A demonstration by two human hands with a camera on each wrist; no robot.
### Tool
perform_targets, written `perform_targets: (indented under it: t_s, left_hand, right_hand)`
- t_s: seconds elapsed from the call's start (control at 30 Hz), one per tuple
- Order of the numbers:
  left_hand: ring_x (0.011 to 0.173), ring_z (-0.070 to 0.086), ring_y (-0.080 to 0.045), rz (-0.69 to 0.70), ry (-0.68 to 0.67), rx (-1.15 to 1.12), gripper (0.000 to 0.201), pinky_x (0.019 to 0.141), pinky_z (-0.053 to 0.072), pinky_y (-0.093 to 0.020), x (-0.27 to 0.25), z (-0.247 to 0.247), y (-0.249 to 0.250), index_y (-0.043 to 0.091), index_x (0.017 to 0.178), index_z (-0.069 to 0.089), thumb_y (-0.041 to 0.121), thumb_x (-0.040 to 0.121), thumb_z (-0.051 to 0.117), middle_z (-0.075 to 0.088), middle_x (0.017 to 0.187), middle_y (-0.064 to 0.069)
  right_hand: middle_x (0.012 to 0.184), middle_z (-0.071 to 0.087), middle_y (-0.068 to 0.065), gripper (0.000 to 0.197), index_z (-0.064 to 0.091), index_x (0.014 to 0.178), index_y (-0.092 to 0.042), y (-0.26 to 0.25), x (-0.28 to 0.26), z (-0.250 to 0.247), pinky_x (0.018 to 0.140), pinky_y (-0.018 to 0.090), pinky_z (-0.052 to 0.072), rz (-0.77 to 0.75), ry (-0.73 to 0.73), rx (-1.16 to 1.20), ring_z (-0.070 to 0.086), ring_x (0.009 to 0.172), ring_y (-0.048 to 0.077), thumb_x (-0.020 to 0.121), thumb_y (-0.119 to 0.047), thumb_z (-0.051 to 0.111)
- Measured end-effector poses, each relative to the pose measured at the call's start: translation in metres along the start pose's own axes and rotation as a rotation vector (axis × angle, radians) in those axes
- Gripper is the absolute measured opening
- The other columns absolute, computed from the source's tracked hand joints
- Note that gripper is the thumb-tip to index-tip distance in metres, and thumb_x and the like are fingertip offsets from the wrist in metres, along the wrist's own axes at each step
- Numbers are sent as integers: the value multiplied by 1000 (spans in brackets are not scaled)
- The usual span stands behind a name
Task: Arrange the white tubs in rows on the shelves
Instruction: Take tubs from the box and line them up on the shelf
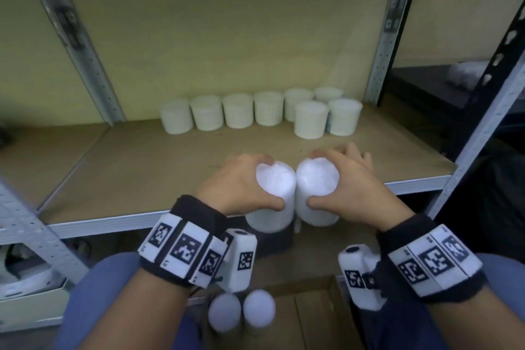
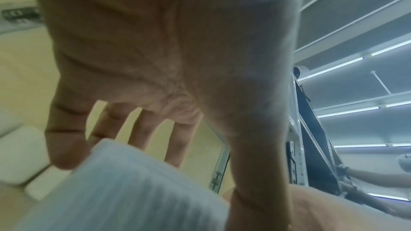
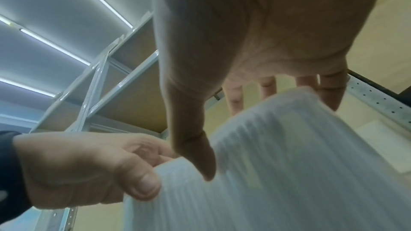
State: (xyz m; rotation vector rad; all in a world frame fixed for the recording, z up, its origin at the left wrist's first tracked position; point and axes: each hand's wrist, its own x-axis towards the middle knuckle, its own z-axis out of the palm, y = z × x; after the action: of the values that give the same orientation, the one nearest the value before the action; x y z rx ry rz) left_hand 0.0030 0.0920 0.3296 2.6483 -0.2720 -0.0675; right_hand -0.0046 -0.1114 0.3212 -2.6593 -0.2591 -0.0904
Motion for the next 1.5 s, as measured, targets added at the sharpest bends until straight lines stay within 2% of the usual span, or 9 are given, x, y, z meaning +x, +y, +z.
perform_targets:
  t_s: [0.2, 0.33, 0.43, 0.53, 0.87, 1.0, 1.1, 1.27, 1.5]
  left_hand:
    - [119, 50, -18, -67, 134, 6, 72, 83, 42, -26, 22, -22, -16, 27, 127, 56, 43, 61, 79, 55, 131, 1]
    - [123, 48, -20, -117, 157, 18, 70, 87, 42, -28, 34, -18, -31, 25, 128, 56, 42, 63, 79, 53, 133, 0]
    - [123, 48, -21, -151, 153, 13, 67, 88, 40, -26, 39, -11, -43, 25, 127, 55, 43, 67, 77, 52, 134, 0]
    - [124, 42, -24, -161, 154, 32, 63, 95, 36, -30, 39, -1, -51, 26, 130, 51, 46, 73, 70, 47, 136, 2]
    - [126, 31, -19, -102, 203, 72, 53, 108, 35, -39, 29, 5, -47, 30, 130, 47, 50, 82, 59, 41, 136, 9]
    - [121, 35, -16, -44, 265, 100, 40, 103, 36, -32, 20, -1, -40, 27, 123, 54, 43, 86, 58, 47, 126, 8]
    - [118, 42, -14, -39, 224, 104, 31, 93, 35, -23, 17, -4, -38, 24, 118, 58, 33, 88, 58, 52, 122, 4]
    - [113, 50, -16, -46, 182, 123, 27, 87, 38, -23, 16, -2, -41, 23, 114, 60, 20, 87, 55, 55, 123, 0]
    - [108, 55, -17, -17, 267, 116, 26, 80, 37, -19, 25, 1, -44, 20, 111, 63, 9, 90, 52, 58, 122, -2]
  right_hand:
    - [109, 39, -8, 53, 59, 115, -32, -17, 46, 16, 90, 23, 31, -35, 101, 115, 35, 117, 22, 65, -37, 76]
    - [115, 47, -3, 52, 61, 115, -30, -21, 72, 35, 91, 24, 32, -19, 91, 120, 37, 118, 25, 66, -37, 76]
    - [110, 44, -4, 52, 61, 117, -29, -22, 83, 52, 100, 29, 35, -13, 75, 122, 36, 119, 26, 67, -37, 74]
    - [117, 46, -4, 49, 60, 115, -29, -22, 85, 64, 104, 31, 36, -18, 106, 146, 33, 120, 24, 68, -35, 71]
    - [134, 43, -6, 48, 59, 122, -33, -16, 73, 55, 112, 38, 29, -117, 215, 79, 32, 129, 19, 76, -47, 64]
    - [122, 48, -5, 38, 61, 120, -28, -17, 67, 41, 104, 29, 29, -152, 189, 6, 38, 121, 16, 84, -40, 60]
    - [122, 54, -2, 30, 64, 116, -22, -18, 65, 37, 98, 19, 29, -194, 98, 11, 40, 122, 15, 88, -28, 57]
    - [119, 57, -1, 26, 66, 113, -20, -19, 63, 40, 103, 27, 35, -226, 80, -35, 43, 121, 18, 90, -19, 55]
    - [121, 59, -2, 25, 66, 113, -21, -18, 72, 39, 96, 22, 35, -215, 70, -47, 44, 122, 16, 90, -19, 56]
